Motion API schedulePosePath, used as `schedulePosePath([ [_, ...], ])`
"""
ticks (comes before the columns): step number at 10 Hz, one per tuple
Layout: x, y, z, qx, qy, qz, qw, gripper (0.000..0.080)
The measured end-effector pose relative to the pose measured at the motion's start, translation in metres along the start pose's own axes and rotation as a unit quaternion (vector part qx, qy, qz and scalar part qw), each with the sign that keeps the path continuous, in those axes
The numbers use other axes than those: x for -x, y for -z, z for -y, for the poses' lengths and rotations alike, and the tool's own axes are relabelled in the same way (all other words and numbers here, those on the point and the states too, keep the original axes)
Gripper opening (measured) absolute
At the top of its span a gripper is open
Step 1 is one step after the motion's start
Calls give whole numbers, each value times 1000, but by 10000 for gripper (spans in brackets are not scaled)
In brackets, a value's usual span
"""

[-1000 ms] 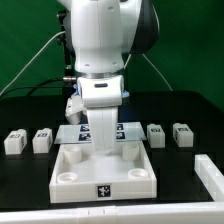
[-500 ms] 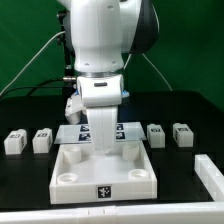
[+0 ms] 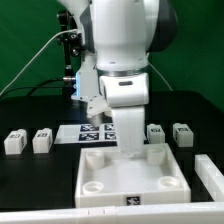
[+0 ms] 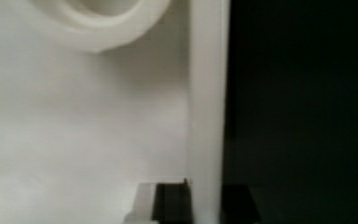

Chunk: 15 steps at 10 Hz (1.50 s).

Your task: Assemble one leg

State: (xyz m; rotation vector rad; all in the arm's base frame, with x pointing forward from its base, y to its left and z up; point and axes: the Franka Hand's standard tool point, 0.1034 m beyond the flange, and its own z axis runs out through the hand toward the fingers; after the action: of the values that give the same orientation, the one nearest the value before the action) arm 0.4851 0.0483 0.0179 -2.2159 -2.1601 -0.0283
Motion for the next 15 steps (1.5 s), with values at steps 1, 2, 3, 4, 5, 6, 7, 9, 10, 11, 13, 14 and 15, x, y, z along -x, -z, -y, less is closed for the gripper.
schedulePosePath([
  [1, -10, -2, -10, 4, -6, -3, 1000, 60],
  [2, -16, -5, -11, -5, -2, -3, 1000, 60],
  [3, -17, -6, -11, -13, -1, -2, 1000, 60],
  [4, -18, -5, -11, -20, -2, 0, 1000, 61],
  [5, -20, -5, -11, -23, -1, 0, 1000, 61],
  [6, -23, -5, -11, -23, 0, -1, 1000, 61],
  [7, -23, -5, -11, -21, 0, -1, 1000, 61],
  [9, -22, -5, -11, -22, -1, -1, 1000, 140],
  [10, -22, -5, -11, -22, -1, -1, 1000, 321],
  [11, -22, -5, -11, -22, -1, -1, 1000, 321],
  [13, -21, -5, -11, -22, -2, -1, 1000, 602],
  [14, -21, -5, -11, -22, -2, -1, 1000, 635],
  [15, -21, -5, -11, -22, -2, -1, 1000, 635],
])
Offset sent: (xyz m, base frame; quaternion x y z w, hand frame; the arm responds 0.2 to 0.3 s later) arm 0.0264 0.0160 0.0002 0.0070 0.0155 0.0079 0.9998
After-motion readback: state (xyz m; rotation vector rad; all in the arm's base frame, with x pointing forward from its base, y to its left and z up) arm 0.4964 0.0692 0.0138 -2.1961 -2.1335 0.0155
